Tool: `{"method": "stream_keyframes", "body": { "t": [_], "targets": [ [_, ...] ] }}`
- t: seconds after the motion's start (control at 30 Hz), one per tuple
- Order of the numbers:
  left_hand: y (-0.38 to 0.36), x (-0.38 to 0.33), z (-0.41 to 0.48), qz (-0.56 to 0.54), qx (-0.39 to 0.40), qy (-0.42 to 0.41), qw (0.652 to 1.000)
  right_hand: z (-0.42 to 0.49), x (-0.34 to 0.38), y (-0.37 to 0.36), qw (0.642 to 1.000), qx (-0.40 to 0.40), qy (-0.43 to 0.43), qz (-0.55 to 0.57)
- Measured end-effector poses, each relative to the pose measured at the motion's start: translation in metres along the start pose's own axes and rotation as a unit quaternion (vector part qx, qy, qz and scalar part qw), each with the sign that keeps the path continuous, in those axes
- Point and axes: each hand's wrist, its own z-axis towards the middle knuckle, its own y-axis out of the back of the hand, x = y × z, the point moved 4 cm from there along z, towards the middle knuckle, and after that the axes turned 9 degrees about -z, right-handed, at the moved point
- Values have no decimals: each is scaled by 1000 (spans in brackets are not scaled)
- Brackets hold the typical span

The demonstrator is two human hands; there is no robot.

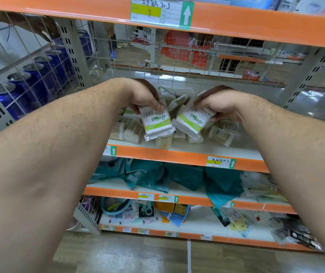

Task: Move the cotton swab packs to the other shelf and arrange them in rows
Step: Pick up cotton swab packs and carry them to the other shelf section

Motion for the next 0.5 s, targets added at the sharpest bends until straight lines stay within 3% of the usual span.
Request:
{"method": "stream_keyframes", "body": {
  "t": [0.5],
  "targets": [
    [0,-5,0,-12,8,0,1000,7,-2,-3,1000,25,0,-7]
  ]
}}
